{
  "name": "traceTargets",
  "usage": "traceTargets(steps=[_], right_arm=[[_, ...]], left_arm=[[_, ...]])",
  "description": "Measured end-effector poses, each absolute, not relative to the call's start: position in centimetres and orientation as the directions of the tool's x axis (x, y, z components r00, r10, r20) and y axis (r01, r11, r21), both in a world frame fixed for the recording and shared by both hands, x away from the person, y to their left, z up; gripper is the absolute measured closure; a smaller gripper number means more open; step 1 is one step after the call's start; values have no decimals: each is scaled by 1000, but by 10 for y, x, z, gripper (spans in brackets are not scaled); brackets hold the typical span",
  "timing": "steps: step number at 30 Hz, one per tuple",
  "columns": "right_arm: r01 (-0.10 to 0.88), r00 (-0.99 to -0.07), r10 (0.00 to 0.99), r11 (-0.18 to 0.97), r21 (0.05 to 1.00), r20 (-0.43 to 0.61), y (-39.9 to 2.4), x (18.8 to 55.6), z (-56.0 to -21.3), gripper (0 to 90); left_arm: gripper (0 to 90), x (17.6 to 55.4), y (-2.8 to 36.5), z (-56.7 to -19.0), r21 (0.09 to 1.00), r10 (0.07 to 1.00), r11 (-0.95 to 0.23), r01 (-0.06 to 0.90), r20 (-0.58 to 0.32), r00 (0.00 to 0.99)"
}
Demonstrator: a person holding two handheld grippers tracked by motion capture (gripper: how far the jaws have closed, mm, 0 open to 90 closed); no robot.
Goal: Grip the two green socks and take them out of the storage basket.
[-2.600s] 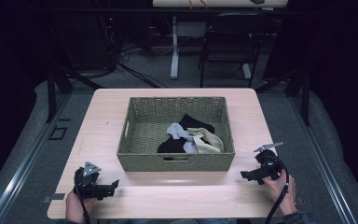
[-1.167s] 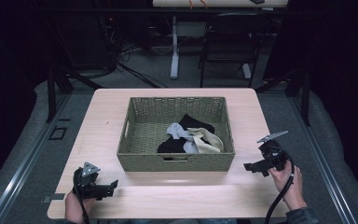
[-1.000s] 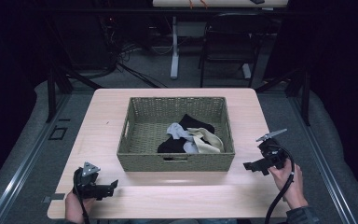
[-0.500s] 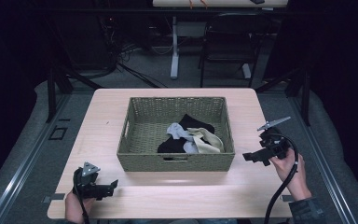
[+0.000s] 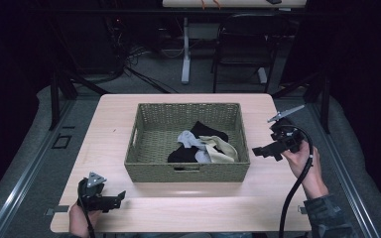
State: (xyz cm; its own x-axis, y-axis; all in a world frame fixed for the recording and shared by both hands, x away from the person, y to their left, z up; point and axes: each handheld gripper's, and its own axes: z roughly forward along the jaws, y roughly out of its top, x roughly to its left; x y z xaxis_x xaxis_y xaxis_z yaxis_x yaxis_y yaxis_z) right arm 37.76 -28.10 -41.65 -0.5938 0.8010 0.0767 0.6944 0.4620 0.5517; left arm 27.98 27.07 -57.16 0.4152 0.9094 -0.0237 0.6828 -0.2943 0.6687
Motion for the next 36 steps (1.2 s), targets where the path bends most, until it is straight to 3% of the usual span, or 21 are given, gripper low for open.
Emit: traceTargets(steps=[19,36], right_arm=[[657,-665,746,561,504,35,-224,421,-401,62],[648,-697,717,623,438,12,-181,450,-421,158]], left_arm=[[0,280,271,-571,674,909,-292,678,-24,416],[0,280,271,-571,671,907,-295,680,-27,420]])
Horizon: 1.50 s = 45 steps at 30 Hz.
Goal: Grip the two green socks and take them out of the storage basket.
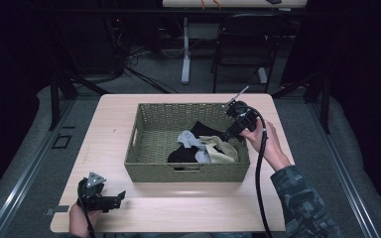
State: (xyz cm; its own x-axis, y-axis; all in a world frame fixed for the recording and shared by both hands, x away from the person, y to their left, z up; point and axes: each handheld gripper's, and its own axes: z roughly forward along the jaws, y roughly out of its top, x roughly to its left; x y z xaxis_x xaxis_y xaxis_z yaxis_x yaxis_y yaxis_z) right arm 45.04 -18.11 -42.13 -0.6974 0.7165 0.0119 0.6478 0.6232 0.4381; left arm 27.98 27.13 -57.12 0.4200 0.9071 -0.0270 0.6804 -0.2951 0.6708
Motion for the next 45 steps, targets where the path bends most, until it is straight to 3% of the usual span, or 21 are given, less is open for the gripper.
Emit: traceTargets(steps=[21,22,30,32,37,45], right_arm=[[695,-685,728,654,299,0,-158,473,-462,490],[702,-680,733,654,281,-7,-158,475,-466,546],[728,-664,748,648,223,-1,-154,479,-478,735],[729,-666,746,655,201,-12,-154,480,-478,875],[717,-670,741,663,217,-46,-154,476,-466,891],[692,-656,749,647,320,-96,-154,469,-437,893]], left_arm=[[0,280,272,-571,677,907,-290,677,-31,420],[0,279,271,-571,678,908,-289,676,-29,418],[0,279,271,-571,677,907,-291,676,-30,420],[0,279,271,-571,678,907,-291,675,-30,421],[0,279,271,-571,678,906,-292,675,-30,423],[0,280,271,-571,677,905,-295,675,-28,424]])
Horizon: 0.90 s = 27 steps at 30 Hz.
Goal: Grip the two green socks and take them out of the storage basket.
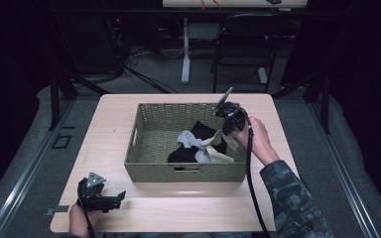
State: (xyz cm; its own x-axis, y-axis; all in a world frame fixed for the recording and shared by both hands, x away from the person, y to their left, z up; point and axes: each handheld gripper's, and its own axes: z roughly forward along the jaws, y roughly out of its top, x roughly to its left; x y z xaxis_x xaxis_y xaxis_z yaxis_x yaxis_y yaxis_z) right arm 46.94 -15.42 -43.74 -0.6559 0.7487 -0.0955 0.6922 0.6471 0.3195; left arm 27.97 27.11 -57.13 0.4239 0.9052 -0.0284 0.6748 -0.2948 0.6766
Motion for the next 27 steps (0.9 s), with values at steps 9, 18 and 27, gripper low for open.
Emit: traceTargets(steps=[9,18,27], right_arm=[[672,-646,756,630,389,-109,-151,467,-413,896],[655,-649,753,628,420,-113,-149,464,-389,897],[635,-659,743,633,443,-118,-146,461,-363,897]], left_arm=[[0,279,271,-571,675,905,-294,676,-30,424],[0,279,271,-571,674,906,-295,677,-28,423],[0,279,271,-572,674,906,-292,679,-32,421]])
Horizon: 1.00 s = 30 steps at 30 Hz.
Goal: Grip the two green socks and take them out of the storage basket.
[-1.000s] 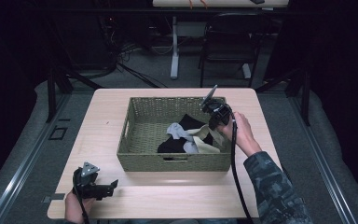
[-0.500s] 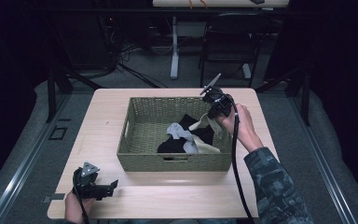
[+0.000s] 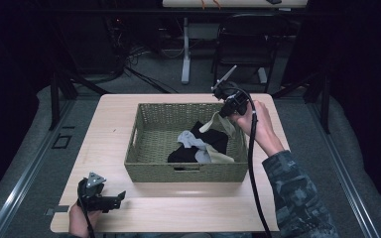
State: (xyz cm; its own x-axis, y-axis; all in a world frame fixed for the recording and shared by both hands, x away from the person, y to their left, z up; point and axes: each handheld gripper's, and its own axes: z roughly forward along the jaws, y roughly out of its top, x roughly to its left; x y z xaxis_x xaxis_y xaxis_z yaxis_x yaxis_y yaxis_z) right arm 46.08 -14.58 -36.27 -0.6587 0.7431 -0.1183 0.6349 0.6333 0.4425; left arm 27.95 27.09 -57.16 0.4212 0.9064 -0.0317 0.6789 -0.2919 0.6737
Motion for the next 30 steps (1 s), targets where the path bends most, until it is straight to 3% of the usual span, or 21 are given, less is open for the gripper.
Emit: traceTargets(steps=[19,30], right_arm=[[629,-646,754,613,479,-117,-159,458,-323,897],[656,-580,806,547,520,-116,-206,448,-306,897]], left_arm=[[0,280,271,-572,670,905,-294,682,-35,424],[1,280,271,-572,673,907,-291,680,-32,420]])
